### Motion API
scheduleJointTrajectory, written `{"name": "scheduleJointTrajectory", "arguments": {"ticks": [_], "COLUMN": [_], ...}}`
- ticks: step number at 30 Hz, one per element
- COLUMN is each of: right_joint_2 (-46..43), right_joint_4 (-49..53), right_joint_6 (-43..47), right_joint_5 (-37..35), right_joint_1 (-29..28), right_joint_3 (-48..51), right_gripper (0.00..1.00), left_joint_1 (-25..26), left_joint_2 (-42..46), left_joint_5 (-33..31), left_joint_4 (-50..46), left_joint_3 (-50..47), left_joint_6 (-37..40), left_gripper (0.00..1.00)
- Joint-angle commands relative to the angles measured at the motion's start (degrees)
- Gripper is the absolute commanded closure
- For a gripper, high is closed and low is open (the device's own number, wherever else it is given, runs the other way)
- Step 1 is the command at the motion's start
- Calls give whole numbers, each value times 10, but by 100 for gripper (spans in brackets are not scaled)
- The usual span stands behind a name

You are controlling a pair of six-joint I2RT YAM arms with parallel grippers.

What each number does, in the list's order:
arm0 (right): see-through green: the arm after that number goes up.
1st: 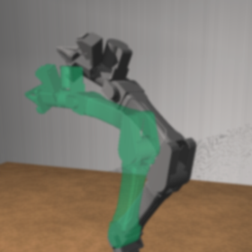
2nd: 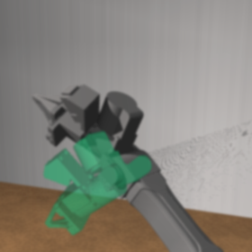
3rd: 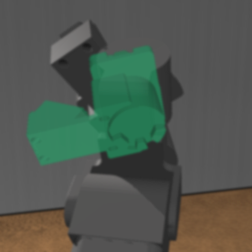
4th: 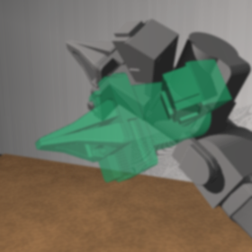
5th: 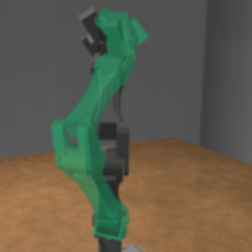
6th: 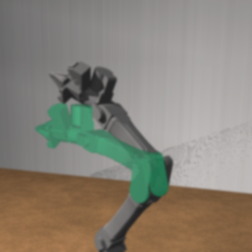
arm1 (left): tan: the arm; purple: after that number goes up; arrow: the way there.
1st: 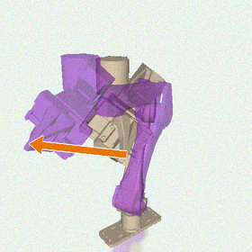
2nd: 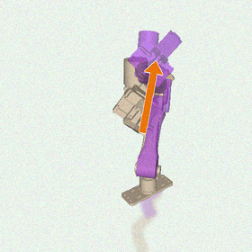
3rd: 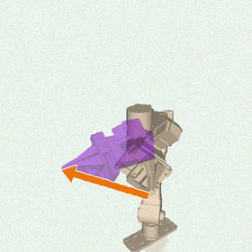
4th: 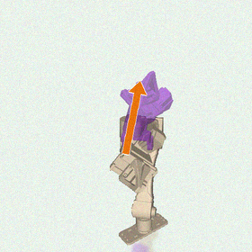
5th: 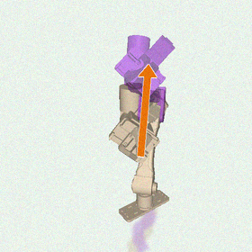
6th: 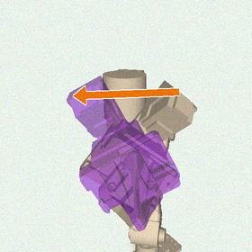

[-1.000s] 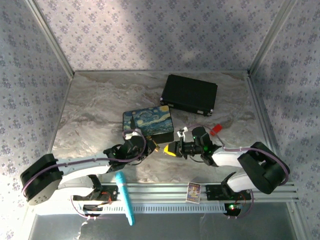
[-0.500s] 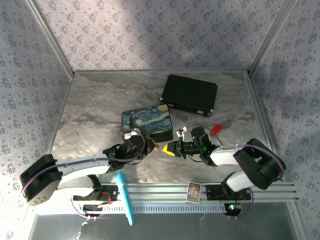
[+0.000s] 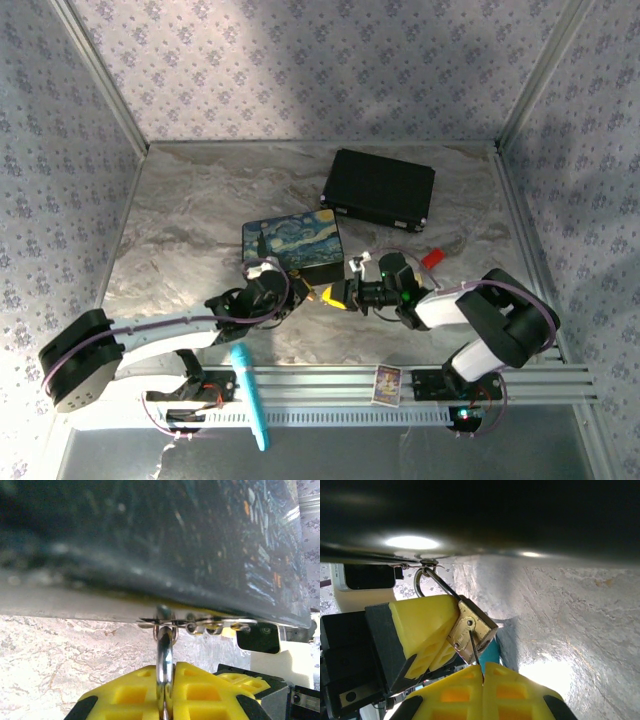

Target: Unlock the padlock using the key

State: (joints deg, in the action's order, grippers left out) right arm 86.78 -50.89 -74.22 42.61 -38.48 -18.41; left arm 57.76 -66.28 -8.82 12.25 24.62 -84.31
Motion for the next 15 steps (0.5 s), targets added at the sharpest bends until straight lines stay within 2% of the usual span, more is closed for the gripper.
{"name": "scheduleJointTrajectory", "arguments": {"ticks": [1,6,15], "right_joint_2": [-7,-21,-3], "right_joint_4": [-11,-3,0], "right_joint_6": [-6,-2,5], "right_joint_5": [-2,-5,1], "right_joint_1": [3,2,-10], "right_joint_3": [16,26,-12], "right_gripper": [100,100,100], "left_joint_1": [2,0,0], "left_joint_2": [26,28,10], "left_joint_5": [-6,-6,11], "left_joint_4": [52,45,60], "left_joint_3": [1,3,9], "left_joint_6": [-16,-18,-20], "left_gripper": [100,100,100]}}
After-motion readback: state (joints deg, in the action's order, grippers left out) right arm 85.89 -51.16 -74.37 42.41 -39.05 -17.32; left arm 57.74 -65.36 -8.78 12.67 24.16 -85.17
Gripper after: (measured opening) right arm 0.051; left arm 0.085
